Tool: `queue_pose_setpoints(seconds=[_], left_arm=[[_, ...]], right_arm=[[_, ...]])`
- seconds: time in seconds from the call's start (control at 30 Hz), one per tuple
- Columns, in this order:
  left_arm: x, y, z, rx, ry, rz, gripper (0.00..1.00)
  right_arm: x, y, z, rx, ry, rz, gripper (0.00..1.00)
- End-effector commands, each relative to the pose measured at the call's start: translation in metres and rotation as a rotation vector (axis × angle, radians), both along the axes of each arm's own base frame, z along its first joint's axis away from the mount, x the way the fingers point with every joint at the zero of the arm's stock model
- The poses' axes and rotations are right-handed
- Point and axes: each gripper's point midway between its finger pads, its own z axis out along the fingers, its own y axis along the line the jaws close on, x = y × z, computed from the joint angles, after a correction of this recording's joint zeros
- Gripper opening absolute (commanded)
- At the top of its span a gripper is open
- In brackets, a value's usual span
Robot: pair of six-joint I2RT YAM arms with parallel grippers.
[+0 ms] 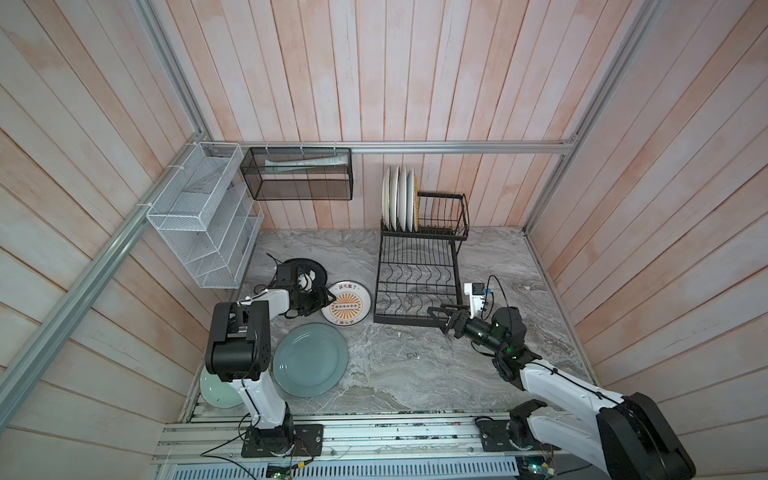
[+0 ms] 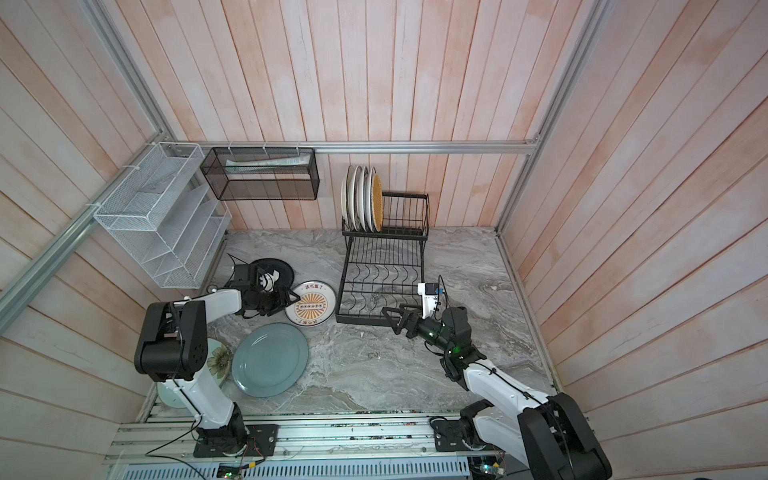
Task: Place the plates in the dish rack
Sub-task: 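Grip the rim of the sunburst-printed white plate with the left gripper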
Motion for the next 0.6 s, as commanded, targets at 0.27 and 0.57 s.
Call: queue_pose_setpoints(seconds=[0.27, 0.57], left_arm=[[-0.007, 0.006, -0.027, -0.116, 0.082, -0.002, 0.47], [0.000, -0.004, 0.000, -0.228, 0.011, -0.015, 0.19]], right_arm=[[0.000, 0.004, 0.018, 0.021, -0.054, 0.021, 0.98], [0.000, 0.004, 0.018, 0.019, -0.053, 0.019, 0.98]])
